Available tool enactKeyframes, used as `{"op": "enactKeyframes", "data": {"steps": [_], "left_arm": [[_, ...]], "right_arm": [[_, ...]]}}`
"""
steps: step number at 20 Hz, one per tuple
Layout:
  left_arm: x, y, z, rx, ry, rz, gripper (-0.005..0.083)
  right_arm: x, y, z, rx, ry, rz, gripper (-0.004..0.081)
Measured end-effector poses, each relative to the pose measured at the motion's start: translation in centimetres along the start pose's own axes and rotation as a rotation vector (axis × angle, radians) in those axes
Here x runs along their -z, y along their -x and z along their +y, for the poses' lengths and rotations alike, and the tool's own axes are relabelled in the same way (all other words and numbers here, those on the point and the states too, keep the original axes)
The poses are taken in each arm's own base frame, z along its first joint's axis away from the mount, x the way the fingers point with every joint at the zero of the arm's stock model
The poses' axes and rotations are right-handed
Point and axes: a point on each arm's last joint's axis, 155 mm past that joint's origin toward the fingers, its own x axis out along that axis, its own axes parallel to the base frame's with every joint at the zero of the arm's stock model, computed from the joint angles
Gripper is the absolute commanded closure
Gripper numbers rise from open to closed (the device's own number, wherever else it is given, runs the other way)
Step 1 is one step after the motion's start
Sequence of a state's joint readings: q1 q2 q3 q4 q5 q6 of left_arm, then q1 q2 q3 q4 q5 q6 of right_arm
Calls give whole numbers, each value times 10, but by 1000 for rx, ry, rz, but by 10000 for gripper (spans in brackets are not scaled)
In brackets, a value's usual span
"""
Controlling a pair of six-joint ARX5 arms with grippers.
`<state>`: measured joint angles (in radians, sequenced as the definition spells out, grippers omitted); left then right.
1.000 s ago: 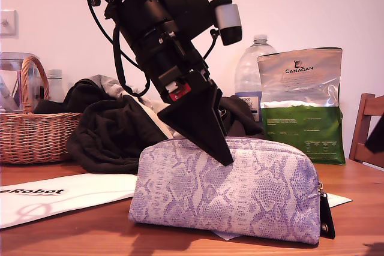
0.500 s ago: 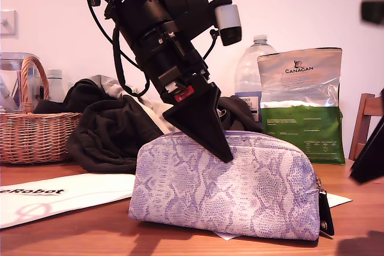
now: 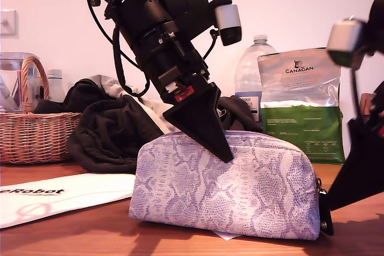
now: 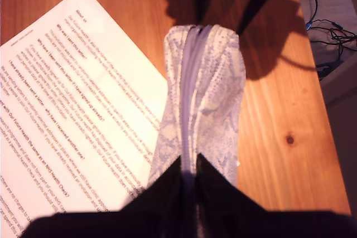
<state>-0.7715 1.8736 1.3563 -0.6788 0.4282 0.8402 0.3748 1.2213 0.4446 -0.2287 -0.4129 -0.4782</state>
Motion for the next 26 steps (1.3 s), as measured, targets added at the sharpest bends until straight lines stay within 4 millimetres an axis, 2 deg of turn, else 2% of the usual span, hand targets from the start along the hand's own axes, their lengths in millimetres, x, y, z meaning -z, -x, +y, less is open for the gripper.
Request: {"op": "enactKeyframes", "data": {"steps": [8, 18, 26], "left_arm": [[0, 0, 0, 0, 0, 0, 794], [0, 0, 0, -1, -1, -1, 795], [0, 0, 0, -1, -1, -1, 795]], "right_arm": [[1, -13, -6, 1, -7, 1, 517], [6, -18, -12, 21, -11, 22, 780], [8, -14, -16, 36, -25, 64, 783]]}}
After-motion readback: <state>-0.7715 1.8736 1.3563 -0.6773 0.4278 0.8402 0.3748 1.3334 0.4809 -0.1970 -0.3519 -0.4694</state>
